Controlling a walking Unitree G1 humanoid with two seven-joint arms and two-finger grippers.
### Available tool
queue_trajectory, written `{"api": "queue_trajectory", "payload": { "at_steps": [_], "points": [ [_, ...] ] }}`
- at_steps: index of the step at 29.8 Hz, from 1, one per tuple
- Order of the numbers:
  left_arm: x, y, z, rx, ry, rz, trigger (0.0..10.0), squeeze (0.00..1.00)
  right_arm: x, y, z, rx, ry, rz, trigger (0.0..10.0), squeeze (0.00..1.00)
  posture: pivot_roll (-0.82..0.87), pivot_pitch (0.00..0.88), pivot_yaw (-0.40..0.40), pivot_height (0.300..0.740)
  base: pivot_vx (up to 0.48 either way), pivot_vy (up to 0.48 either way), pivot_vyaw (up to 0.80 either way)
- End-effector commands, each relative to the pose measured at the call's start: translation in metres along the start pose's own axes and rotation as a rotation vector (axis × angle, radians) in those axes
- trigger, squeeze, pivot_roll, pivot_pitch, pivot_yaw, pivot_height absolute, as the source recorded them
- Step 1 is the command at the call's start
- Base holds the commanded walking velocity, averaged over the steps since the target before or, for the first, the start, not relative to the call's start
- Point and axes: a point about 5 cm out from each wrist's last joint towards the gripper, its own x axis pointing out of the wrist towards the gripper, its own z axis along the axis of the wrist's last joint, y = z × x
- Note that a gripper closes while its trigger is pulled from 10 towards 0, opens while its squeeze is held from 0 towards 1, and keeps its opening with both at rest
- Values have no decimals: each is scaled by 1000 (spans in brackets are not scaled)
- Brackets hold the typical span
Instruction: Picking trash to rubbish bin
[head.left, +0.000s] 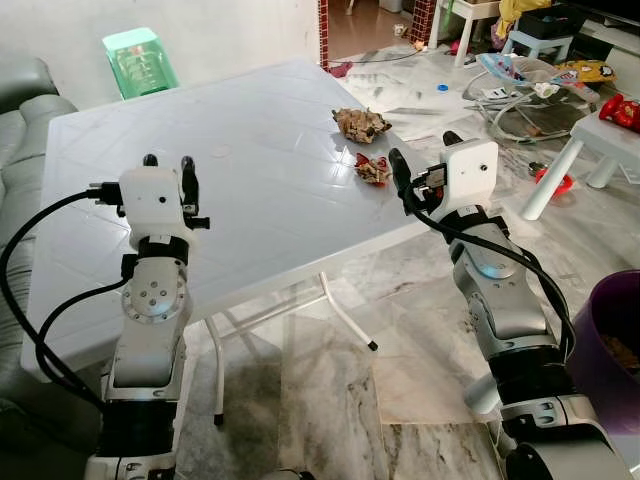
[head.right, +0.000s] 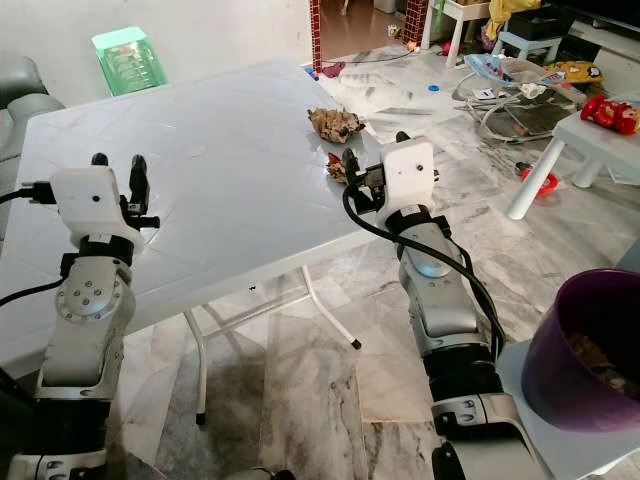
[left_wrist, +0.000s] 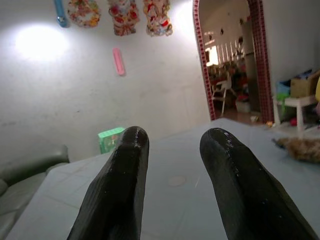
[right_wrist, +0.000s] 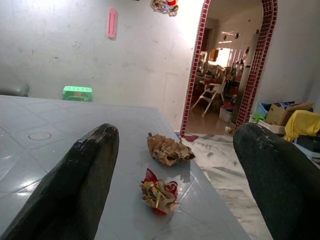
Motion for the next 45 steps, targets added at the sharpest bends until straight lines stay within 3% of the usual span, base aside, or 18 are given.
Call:
{"api": "queue_trajectory", "payload": {
  "at_steps": [1,12,26,38,45],
  "points": [
    [1,4,1,-4,-2,10,10000,0,3,5,6,-7,-26,19,10000,0,-31,47,48,740,0,-311,800],
    [1,5,0,1,2,13,10000,0,3,5,6,4,-27,15,10000,0,-30,45,49,740,0,-154,780],
    [-1,2,-4,-44,5,12,10000,0,3,5,8,4,-43,9,10000,0,-34,41,44,740,0,0,0],
    [-3,-7,5,-85,-44,-28,10000,0,6,12,15,-34,-83,36,10000,0,-29,33,31,740,0,0,0],
    [0,-7,10,-81,-62,-37,10000,0,7,11,18,-58,-100,12,10000,0,-31,35,38,740,445,0,0]
  ]
}}
